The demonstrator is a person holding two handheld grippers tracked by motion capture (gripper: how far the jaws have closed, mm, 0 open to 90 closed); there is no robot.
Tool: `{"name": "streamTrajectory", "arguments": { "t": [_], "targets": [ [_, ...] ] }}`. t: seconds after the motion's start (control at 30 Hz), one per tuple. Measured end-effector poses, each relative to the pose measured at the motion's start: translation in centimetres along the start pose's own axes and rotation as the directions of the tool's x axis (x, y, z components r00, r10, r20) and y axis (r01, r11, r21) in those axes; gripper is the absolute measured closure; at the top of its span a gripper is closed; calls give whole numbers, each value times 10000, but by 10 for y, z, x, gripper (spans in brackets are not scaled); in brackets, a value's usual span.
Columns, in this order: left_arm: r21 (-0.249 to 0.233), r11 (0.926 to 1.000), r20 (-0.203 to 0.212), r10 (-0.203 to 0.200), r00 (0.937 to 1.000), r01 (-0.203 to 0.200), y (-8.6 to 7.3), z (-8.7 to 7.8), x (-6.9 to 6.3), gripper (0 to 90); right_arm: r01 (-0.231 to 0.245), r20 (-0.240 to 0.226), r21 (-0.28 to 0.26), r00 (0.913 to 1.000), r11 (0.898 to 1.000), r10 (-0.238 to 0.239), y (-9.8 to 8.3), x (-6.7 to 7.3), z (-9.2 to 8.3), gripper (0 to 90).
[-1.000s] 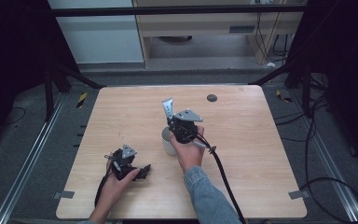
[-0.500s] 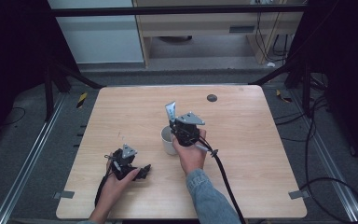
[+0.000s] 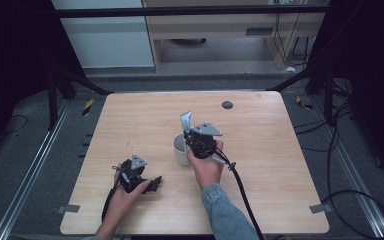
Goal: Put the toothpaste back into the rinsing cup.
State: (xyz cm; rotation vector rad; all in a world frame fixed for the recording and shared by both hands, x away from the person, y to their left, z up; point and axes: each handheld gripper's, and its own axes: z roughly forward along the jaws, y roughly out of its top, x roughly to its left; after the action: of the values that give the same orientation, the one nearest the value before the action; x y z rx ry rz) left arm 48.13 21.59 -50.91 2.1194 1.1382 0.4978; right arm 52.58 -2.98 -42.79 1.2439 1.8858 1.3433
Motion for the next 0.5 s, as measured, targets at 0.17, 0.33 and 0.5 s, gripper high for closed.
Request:
{"name": "streamTrajectory", "arguments": {
  "t": [0.17, 0.33, 0.5],
  "targets": [
    [1, 10000, 1, 0, 10000, 0, 0, 0, 0, 0, -33, -30, -4, 10000, 10000, 33, 0, 0, -1, 780],
    [0, 10000, 2, 0, 10000, 0, 0, 0, 0, 0, -37, -58, -22, 10000, 10000, 37, -1, -2, -2, 779],
    [0, 10000, 0, -2, 10000, 2, 0, 0, 0, 0, -37, -72, -22, 10000, 10000, 37, -1, -2, -3, 776]
  ]
}}
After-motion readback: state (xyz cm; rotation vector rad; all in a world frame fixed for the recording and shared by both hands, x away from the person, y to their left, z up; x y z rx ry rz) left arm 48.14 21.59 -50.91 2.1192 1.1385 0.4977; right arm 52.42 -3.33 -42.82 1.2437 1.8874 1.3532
